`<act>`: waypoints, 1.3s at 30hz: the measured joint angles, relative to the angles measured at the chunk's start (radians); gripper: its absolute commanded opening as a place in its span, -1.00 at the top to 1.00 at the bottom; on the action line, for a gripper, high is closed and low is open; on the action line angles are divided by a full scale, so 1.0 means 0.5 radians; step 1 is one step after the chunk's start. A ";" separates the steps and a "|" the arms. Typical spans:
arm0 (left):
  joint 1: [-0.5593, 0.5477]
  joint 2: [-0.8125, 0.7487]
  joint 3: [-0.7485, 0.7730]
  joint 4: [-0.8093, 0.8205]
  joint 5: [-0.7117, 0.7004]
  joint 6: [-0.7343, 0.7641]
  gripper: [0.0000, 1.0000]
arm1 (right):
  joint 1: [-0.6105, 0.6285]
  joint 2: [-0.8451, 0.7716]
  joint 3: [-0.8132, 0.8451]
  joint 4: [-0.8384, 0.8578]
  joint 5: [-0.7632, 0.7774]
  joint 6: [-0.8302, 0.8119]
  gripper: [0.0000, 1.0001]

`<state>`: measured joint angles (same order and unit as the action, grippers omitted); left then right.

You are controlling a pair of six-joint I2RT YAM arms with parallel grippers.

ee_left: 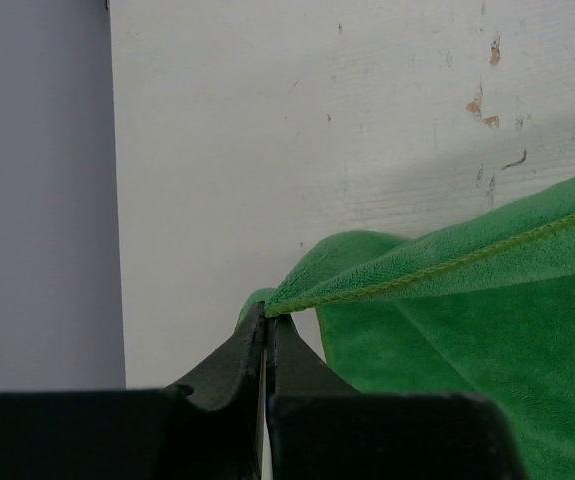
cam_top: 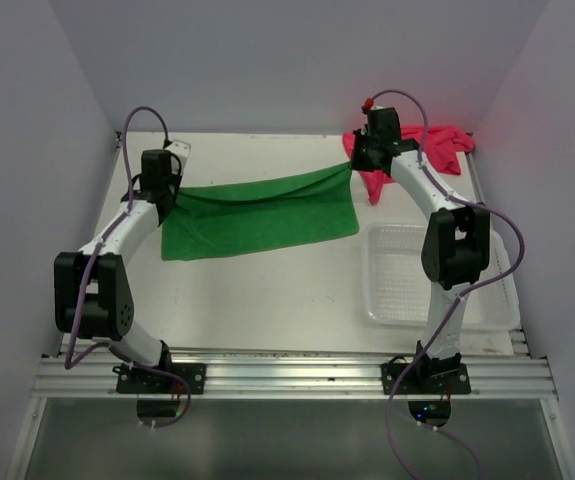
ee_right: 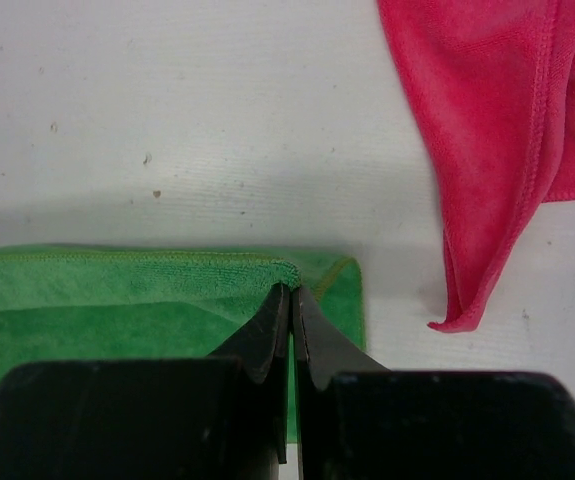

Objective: Roll the towels
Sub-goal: Fold the towel

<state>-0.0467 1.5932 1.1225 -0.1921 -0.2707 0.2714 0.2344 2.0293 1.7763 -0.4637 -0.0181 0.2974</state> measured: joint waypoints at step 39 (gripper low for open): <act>-0.120 -0.209 -0.365 -0.202 -0.019 -0.156 1.00 | -0.025 -0.281 -0.517 0.049 -0.060 -0.093 1.00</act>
<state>-0.1066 1.4887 0.9398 -0.2932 -0.2802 0.1932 0.2218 1.8889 1.5177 -0.4393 -0.0483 0.2508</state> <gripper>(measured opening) 0.012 0.014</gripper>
